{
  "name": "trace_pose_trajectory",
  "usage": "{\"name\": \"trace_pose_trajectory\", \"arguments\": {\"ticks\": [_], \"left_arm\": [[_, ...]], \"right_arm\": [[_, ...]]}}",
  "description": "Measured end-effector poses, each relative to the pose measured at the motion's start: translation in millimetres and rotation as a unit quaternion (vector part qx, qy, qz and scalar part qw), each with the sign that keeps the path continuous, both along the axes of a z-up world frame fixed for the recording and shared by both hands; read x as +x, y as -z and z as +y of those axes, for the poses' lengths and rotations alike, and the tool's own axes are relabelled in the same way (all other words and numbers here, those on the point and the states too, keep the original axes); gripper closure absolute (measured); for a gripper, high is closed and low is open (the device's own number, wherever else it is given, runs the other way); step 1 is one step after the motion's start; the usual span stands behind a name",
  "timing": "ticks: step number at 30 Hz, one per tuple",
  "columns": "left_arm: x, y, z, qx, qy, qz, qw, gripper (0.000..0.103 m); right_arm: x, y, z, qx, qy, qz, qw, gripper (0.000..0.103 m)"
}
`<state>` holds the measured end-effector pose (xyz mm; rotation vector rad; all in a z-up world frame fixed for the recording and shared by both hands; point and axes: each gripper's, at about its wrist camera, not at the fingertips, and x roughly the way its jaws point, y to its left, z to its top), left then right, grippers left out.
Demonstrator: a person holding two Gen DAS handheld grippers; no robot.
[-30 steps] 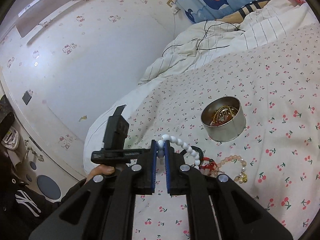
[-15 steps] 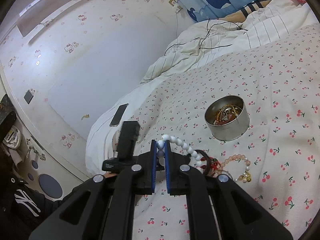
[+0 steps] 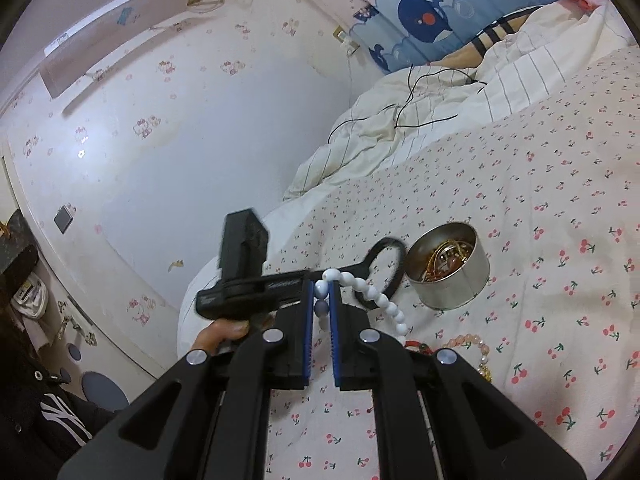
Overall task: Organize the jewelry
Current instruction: 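Drop the black bracelet into the tin with the left gripper while the right gripper carries the pearl bracelet, then lower the white pearl bracelet into the silver tin and open the right gripper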
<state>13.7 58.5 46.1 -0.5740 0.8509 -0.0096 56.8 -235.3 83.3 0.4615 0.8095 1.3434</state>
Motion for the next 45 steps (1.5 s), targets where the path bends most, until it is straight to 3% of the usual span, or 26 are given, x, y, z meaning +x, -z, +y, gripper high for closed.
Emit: {"name": "trace_pose_trajectory", "arguments": {"ticks": [8, 12, 18, 19, 20, 22, 23, 29, 33, 35, 40, 45], "left_arm": [[52.7, 13.4, -6.7, 0.049, -0.006, 0.038, 0.9980, 0.096], [63.2, 16.8, -3.9, 0.076, -0.018, 0.058, 0.9953, 0.096], [69.4, 14.6, -8.3, 0.096, 0.006, 0.092, 0.9910, 0.089], [65.7, 9.4, -8.6, 0.098, 0.006, 0.087, 0.9914, 0.081], [60.9, 5.0, -7.8, 0.107, -0.001, 0.086, 0.9905, 0.057], [52.5, -4.2, -5.7, 0.129, -0.017, 0.075, 0.9886, 0.029], [47.7, -8.8, -2.0, 0.134, -0.023, 0.068, 0.9883, 0.029], [-5.5, -26.0, 34.4, 0.076, -0.083, 0.022, 0.9933, 0.025], [-35.5, -9.9, 62.7, 0.018, -0.132, 0.007, 0.9911, 0.020], [-35.2, 0.5, 73.4, -0.007, -0.140, 0.017, 0.9899, 0.020], [-31.8, 4.4, 75.5, -0.013, -0.134, 0.012, 0.9908, 0.020], [-27.7, 7.1, 70.0, -0.017, -0.122, 0.015, 0.9923, 0.020]], "right_arm": [[3.2, -0.9, -2.6, 0.007, 0.003, 0.007, 1.000, 0.095], [3.3, -1.3, -2.5, 0.011, 0.000, 0.010, 1.000, 0.095], [4.5, -2.2, -3.7, 0.012, 0.004, 0.010, 1.000, 0.095], [5.0, -1.9, -3.6, 0.012, 0.006, 0.011, 1.000, 0.095], [5.8, -1.7, -3.1, 0.011, 0.007, 0.012, 1.000, 0.095], [9.1, 0.1, -2.1, 0.008, 0.010, 0.012, 1.000, 0.095], [11.1, 1.1, -1.6, 0.007, 0.012, 0.015, 1.000, 0.094], [30.3, -3.6, 15.4, -0.008, 0.020, 0.014, 1.000, 0.094], [53.1, 2.9, 42.0, -0.013, 0.013, 0.030, 0.999, 0.095], [64.7, 10.6, 57.1, -0.012, 0.010, 0.045, 0.999, 0.094], [81.2, 27.9, 96.0, -0.039, 0.005, 0.056, 0.998, 0.094], [88.8, 42.2, 127.7, -0.114, 0.011, 0.047, 0.992, 0.094]]}}
